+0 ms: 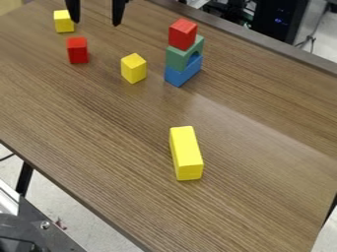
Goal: Put the red cube on top of the tower
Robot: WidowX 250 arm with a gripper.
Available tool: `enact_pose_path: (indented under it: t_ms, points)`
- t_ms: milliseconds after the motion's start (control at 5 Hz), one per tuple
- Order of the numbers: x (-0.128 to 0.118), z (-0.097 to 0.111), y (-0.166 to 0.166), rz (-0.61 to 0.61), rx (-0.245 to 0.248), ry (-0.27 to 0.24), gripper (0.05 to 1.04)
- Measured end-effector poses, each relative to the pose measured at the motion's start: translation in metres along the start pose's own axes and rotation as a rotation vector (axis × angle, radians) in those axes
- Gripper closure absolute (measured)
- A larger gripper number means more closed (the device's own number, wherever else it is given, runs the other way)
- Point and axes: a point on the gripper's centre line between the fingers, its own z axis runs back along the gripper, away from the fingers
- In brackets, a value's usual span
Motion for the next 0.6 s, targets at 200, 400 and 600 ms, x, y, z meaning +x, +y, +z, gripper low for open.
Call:
enact_pose_path:
  t_ms: [200,400,600]
  points:
    - [0.000,-0.019,0.004,0.016,0.036,0.027,0.085]
    - [0.002,-0.038,0.005,0.014,0.062,0.062,0.085]
    - [0.011,-0.041,0.012,0.041,0.060,0.068,0.085]
